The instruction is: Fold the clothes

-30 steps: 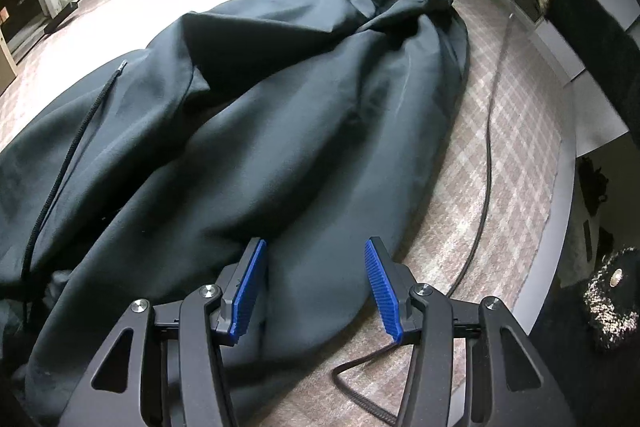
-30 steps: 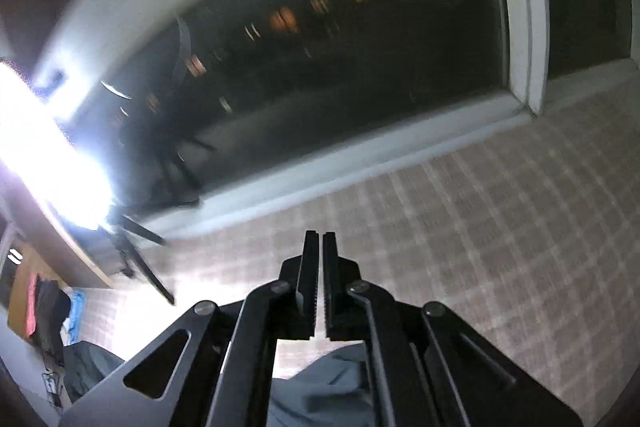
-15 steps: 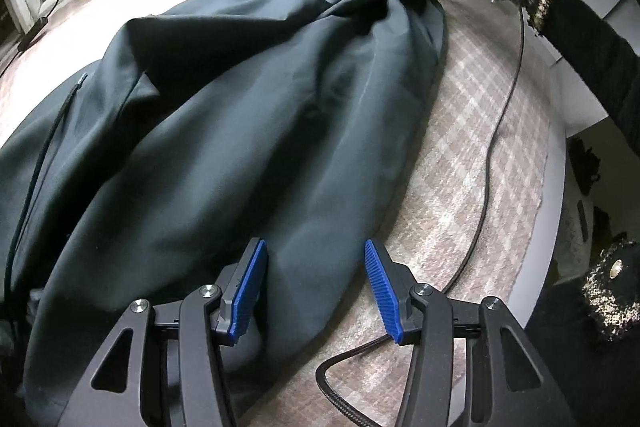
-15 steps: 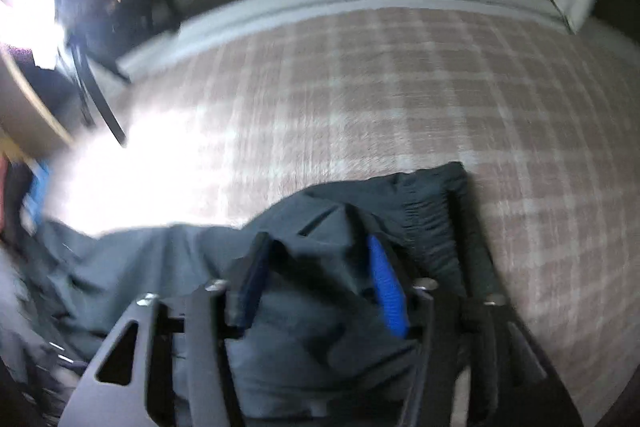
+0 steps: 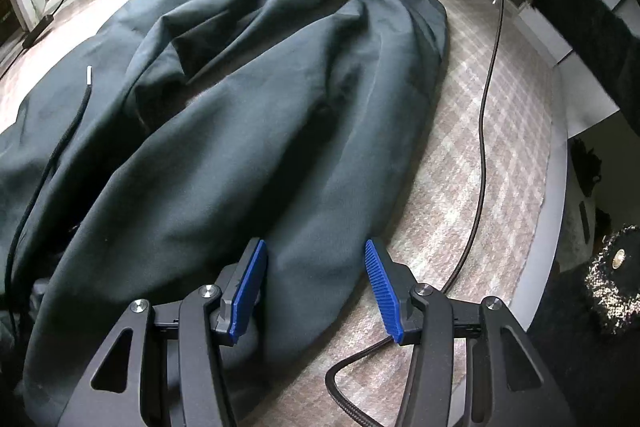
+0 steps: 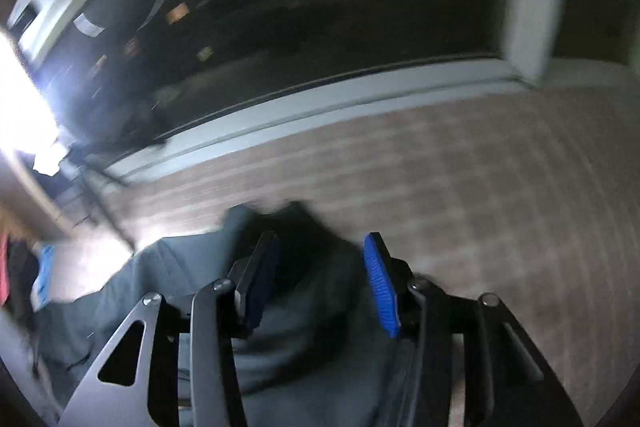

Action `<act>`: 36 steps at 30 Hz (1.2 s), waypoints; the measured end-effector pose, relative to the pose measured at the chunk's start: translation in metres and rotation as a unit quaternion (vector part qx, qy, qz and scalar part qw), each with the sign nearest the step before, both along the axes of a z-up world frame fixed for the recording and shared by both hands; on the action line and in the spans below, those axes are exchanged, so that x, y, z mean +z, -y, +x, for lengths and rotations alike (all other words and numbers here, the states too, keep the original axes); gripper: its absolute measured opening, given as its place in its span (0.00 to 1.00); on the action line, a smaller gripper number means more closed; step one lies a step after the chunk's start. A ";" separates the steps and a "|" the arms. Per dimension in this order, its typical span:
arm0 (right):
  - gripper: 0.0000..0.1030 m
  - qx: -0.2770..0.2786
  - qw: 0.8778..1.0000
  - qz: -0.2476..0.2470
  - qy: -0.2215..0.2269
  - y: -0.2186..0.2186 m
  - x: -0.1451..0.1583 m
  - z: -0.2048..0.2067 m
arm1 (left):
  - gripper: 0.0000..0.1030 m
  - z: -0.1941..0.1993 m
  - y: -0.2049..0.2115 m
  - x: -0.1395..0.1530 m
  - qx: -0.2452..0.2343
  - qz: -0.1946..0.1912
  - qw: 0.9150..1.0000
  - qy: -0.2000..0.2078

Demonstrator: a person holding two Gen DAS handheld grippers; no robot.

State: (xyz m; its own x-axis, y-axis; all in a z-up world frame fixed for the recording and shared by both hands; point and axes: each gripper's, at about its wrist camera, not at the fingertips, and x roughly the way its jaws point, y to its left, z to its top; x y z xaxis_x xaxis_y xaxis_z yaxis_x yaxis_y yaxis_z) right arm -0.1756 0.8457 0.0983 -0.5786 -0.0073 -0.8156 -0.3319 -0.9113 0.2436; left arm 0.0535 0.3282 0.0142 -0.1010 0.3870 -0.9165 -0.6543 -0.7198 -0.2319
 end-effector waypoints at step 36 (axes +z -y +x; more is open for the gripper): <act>0.46 -0.174 0.975 -0.134 -0.013 -0.059 -0.026 0.259 | 0.41 0.062 0.097 0.054 0.069 0.034 0.997 -0.022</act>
